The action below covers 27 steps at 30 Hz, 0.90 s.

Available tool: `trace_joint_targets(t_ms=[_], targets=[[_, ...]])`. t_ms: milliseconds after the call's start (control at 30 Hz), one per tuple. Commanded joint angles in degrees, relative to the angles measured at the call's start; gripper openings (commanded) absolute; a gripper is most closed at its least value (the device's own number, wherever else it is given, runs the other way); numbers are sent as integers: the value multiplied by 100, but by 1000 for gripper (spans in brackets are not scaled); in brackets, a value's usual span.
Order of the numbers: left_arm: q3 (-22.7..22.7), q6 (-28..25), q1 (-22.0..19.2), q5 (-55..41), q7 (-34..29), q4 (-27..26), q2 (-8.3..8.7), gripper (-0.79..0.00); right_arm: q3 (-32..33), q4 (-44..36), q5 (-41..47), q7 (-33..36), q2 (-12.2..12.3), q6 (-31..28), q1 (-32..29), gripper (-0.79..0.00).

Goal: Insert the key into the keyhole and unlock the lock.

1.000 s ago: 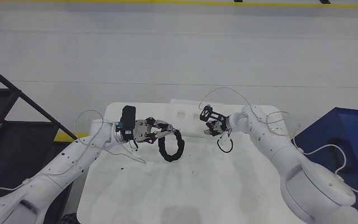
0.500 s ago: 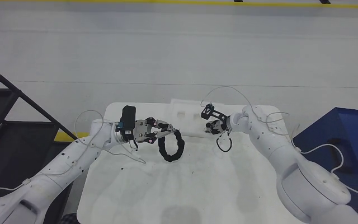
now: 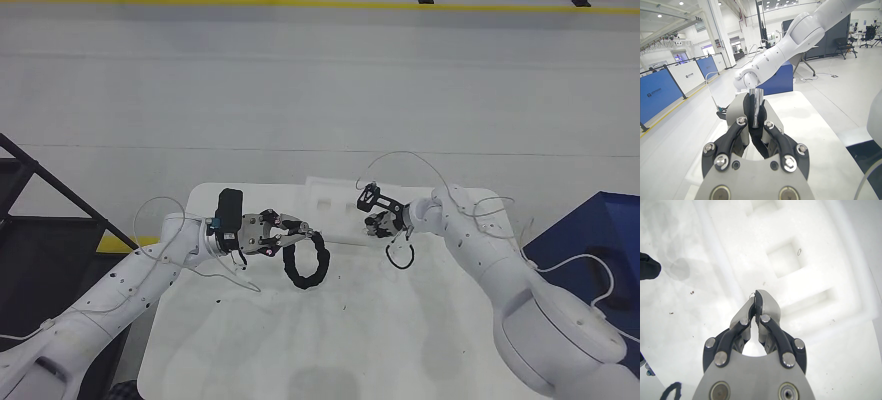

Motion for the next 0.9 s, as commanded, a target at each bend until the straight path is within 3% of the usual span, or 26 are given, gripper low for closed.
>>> trace_joint_targets(t_ms=[0,333,600,733,833,867], targets=[[0,0,0,0,0,0,0,-785,9,16,-7,-50,-12,-8,-15,-625],[0,0,0,0,0,0,0,-785,19,116,-9,51,-112,-15,-37,-597],[0,0,0,0,0,0,0,-785,2,209,-76,138,-207,137,-39,-511],[0,0,0,0,0,0,0,-785,-9,265,-123,160,-249,211,-51,-511],[0,0,0,0,0,0,0,-785,-8,313,-137,157,-278,250,-60,-557],[0,0,0,0,0,0,0,-785,-7,330,-143,154,-286,251,-60,-634]])
